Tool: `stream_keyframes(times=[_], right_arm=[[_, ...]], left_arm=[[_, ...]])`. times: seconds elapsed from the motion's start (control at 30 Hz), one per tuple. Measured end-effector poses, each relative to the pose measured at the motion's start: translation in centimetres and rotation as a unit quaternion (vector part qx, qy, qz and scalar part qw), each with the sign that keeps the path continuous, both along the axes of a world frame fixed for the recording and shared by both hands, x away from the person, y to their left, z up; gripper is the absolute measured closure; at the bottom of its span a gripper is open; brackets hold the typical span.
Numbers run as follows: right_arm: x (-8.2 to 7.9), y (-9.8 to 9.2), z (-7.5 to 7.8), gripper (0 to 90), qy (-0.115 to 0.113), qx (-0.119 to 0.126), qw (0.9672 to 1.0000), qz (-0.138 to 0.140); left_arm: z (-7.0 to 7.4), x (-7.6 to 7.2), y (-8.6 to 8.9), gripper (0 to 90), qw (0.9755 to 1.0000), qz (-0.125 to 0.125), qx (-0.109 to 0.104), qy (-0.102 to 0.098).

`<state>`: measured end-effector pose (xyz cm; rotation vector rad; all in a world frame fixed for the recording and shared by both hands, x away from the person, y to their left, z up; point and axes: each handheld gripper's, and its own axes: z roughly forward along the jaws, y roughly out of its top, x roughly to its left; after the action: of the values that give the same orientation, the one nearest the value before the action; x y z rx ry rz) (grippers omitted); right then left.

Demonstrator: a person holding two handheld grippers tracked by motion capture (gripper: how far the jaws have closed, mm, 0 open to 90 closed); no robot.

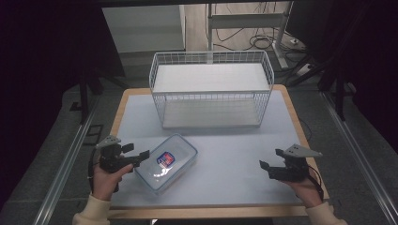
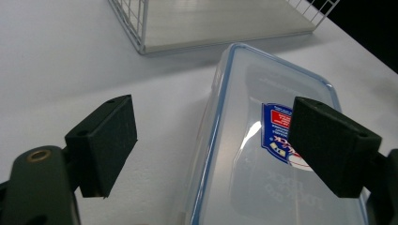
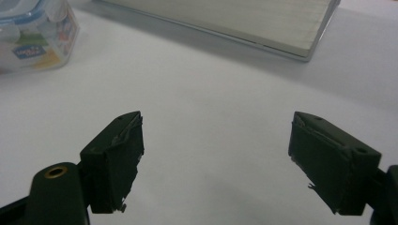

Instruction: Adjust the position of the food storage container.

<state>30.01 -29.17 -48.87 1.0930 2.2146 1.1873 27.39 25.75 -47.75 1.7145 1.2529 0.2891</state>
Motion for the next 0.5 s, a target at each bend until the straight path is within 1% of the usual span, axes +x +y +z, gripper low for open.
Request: stream_keyframes(times=[0.1, 0.17, 0.23, 0.33, 0.4, 0.47, 0.5], right_arm=[[-0.2, 0.1, 0.0, 18.8, 0.001, 0.0, 1.0, 0.004], [-0.3, 0.1, 0.1, 18.9, 0.0, 0.0, 1.0, 0.002], [-0.4, 0.0, 0.4, 18.8, -0.002, 0.005, 1.0, -0.002], [-0.3, -0.2, 0.6, 18.7, -0.001, 0.015, 0.9998, -0.012], [-0.2, -0.3, 0.6, 18.8, 0.0, 0.016, 0.9998, -0.013], [-0.1, -0.2, 0.5, 18.7, 0.0, 0.014, 0.9998, -0.011], [0.0, -0.1, 0.5, 18.7, 0.0, 0.013, 0.9999, -0.009]], left_arm=[[0.2, -0.1, 0.0, 16.3, 1.0, -0.002, -0.001, -0.003], [0.6, -0.3, -0.2, 16.3, 1.0, -0.004, -0.003, -0.008], [0.8, -0.5, -0.4, 16.6, 0.9999, -0.008, -0.005, -0.013], [1.2, -0.8, -0.7, 20.2, 0.9997, -0.015, -0.006, -0.02], [1.5, -1.1, -1.0, 25.2, 0.9995, -0.019, -0.001, -0.025], [1.7, -1.6, -1.1, 35.8, 0.9991, -0.025, 0.0, -0.033], [1.8, -1.9, -1.2, 42.7, 0.999, -0.024, -0.001, -0.037]])
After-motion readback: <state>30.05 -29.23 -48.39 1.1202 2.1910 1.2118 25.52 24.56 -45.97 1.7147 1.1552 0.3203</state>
